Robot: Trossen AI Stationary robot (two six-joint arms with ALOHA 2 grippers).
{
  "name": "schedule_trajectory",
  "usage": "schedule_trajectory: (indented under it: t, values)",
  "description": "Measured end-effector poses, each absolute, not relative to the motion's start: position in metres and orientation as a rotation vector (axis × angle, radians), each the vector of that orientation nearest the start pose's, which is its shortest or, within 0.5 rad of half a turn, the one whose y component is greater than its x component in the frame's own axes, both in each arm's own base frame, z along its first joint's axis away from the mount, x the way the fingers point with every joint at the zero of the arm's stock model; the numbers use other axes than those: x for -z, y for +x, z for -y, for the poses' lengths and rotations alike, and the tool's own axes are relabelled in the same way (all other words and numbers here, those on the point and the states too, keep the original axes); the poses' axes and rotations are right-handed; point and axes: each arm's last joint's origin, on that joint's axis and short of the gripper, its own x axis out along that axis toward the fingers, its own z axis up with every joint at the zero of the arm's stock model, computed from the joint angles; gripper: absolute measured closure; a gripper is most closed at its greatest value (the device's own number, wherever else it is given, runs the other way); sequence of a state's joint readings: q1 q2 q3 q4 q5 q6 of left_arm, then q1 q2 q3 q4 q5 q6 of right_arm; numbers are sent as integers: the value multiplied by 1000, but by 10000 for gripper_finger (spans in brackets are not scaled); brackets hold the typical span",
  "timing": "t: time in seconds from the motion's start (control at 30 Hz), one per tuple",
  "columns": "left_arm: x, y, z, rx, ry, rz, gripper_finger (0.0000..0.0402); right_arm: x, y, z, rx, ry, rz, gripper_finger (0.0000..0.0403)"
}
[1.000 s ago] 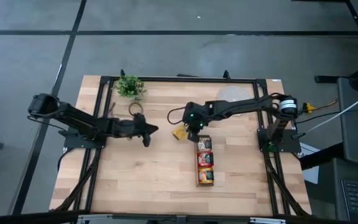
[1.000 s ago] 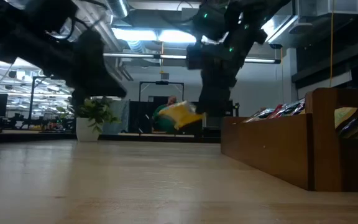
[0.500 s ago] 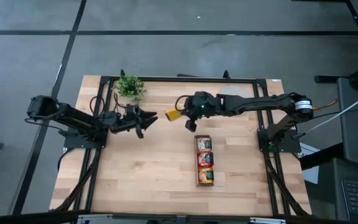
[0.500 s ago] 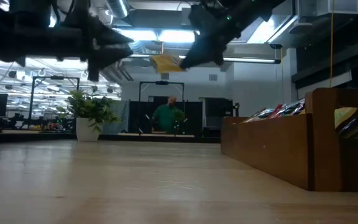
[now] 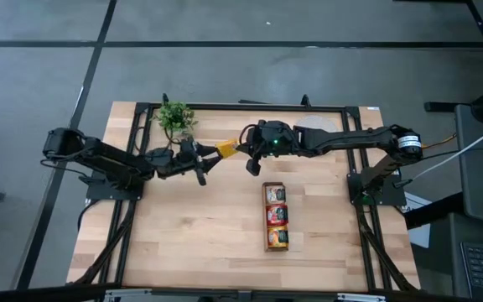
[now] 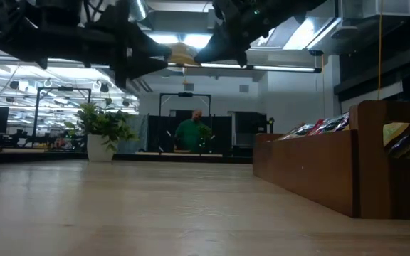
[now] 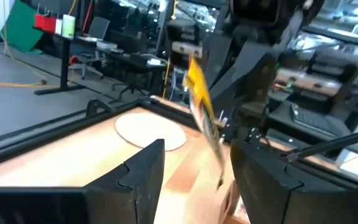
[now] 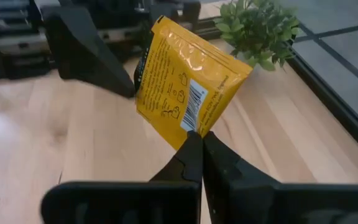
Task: Pick & Place Tea
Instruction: Put the yellow tea bag into the right section of the wooden organizer
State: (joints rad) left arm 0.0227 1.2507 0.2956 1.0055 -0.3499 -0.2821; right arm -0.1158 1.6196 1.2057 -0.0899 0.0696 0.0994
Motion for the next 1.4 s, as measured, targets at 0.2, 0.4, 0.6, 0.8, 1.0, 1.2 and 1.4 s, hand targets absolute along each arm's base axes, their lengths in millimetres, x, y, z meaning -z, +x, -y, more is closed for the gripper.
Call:
schedule_trajectory:
  t: [0.2,0.4,0.6,0.8,1.0,1.2,1.4]
  values:
    - [-192,235,-15,-371,-241,78,225,-279,364,44,202,106,-475,399]
    - [-197,241,-16,-372,-188,85,243,-278,364,44,203,106,-479,399]
    - [-197,241,-16,-372,-176,83,287,-276,363,44,203,106,-501,399]
    - [-197,241,-16,-375,-176,84,332,-276,363,44,203,106,-508,399]
    - [-197,241,-16,-376,-163,81,383,-276,363,44,203,106,-508,394]
    - [-196,241,-12,-358,-27,42,397,-275,363,43,183,109,-514,358]
    - [-189,242,2,-293,261,-76,398,-281,355,38,50,181,-549,293]
